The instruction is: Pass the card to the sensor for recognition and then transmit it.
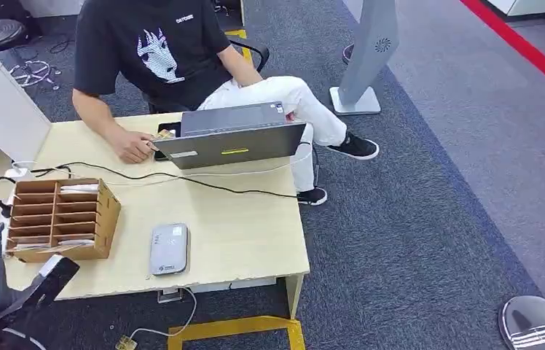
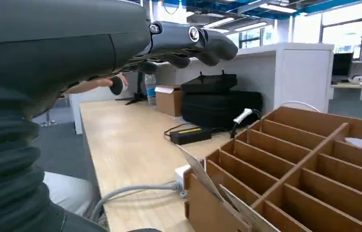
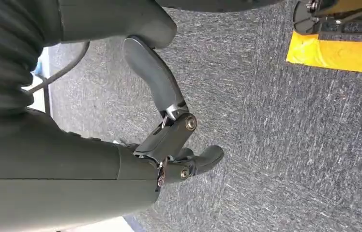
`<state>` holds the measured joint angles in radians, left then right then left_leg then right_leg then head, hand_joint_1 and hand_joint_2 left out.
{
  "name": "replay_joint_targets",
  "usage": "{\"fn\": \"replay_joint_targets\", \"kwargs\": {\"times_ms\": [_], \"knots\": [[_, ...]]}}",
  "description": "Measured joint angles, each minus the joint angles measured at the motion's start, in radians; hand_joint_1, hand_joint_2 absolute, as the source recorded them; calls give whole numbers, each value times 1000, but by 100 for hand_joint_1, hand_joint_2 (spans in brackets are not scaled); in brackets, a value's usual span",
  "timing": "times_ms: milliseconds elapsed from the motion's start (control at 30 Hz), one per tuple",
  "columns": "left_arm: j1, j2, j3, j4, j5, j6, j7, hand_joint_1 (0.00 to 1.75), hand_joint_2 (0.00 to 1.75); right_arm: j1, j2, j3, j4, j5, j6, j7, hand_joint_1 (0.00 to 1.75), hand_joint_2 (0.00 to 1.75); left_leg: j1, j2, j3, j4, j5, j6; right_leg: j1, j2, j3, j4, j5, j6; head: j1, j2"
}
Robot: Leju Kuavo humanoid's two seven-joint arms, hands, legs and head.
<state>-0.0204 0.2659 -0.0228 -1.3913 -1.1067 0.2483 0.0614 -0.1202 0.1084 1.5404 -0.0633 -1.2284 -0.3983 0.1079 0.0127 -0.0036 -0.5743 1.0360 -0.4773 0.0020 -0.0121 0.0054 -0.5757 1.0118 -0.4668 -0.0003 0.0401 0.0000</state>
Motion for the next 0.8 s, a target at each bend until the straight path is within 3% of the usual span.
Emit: {"fn": "replay_joint_targets", "kwargs": {"times_ms": [800], "knots": [[-133,-44,-68,238,18,53,-34,0,175,-3,-8,0,-19,18,-10,-13,0,175,0,0,0,0,0,0,0,0,0,0,0,0,0,0]]}}
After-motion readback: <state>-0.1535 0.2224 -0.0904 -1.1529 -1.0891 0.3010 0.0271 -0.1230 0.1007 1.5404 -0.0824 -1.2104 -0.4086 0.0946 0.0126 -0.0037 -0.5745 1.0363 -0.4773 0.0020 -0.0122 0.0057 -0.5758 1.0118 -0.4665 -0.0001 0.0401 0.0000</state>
